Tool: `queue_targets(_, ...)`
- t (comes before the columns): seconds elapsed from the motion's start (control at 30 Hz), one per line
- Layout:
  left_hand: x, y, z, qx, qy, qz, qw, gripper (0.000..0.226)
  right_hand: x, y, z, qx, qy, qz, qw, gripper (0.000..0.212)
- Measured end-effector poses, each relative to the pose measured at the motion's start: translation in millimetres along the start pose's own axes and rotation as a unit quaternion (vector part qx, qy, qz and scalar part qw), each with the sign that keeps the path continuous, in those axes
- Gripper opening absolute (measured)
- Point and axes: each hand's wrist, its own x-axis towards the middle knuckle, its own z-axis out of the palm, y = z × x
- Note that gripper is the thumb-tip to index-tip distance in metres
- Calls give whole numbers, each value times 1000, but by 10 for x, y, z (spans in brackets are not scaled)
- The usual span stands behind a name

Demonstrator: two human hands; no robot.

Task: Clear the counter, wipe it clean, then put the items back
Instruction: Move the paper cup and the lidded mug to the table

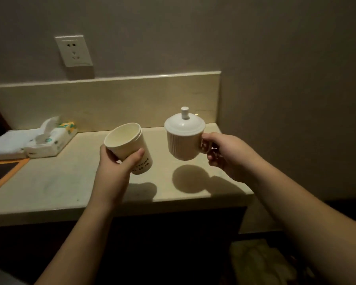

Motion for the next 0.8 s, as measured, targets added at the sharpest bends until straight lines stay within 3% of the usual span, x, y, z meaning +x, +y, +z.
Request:
queue_targets(0.23,-855,207,1350,15,-136,36,990,50,-1404,233,-1377,14,143,10,990,31)
queue_targets(0.5,-2088,243,2865,-11,-308,24,951,55,-3001,727,-2687,38,325,42,944,32)
queue_targets(0.8,-3365,357,4141,-9,-481,21,877,59,-4499,1174,-3561,69,469,27,880,31)
